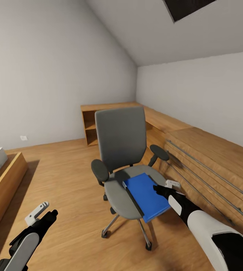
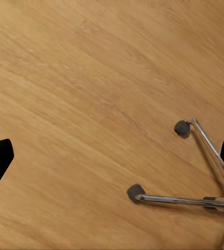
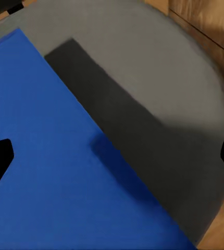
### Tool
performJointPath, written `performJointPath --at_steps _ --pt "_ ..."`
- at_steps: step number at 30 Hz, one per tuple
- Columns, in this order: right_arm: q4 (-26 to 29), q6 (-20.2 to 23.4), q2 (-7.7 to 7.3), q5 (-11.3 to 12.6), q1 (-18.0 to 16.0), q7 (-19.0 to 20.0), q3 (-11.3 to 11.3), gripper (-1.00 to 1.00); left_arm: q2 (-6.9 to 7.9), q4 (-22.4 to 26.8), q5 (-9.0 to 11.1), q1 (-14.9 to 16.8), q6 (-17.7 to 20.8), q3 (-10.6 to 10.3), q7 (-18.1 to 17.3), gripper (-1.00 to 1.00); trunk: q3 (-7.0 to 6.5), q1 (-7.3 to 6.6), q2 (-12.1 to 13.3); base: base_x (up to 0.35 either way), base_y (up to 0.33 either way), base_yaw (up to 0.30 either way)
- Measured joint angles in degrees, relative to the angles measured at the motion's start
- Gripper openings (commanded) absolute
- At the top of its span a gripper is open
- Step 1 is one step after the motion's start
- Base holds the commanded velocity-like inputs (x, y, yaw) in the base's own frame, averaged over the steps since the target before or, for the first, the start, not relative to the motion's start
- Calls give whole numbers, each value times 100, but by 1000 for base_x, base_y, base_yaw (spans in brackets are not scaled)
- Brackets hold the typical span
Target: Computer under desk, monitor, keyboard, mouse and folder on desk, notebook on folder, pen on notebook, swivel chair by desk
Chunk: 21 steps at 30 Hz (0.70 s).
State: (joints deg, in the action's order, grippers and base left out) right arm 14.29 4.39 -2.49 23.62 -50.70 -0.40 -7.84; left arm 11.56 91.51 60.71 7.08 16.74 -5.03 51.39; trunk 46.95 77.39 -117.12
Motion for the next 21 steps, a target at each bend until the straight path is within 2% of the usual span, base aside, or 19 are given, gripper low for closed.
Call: performJointPath --at_steps 7,11,17,21 --pt "54 12 0 -1 0 0 0 100 -2 -7 13 0 -1 0 0 100 -126 -154 281 0 0 0" --pt "218 237 -5 4 2 0 -1 100 -7 -49 17 0 -6 0 0 100 -198 -242 441 0 0 0" --pt "1060 996 -233 76 292 0 -14 100 -9 -68 12 0 -8 0 0 100 -288 -352 643 0 0 0" --pt "2078 1396 -310 100 857 -6 -11 100 -9 -70 17 0 -8 0 0 100 -288 -352 643 0 0 0"
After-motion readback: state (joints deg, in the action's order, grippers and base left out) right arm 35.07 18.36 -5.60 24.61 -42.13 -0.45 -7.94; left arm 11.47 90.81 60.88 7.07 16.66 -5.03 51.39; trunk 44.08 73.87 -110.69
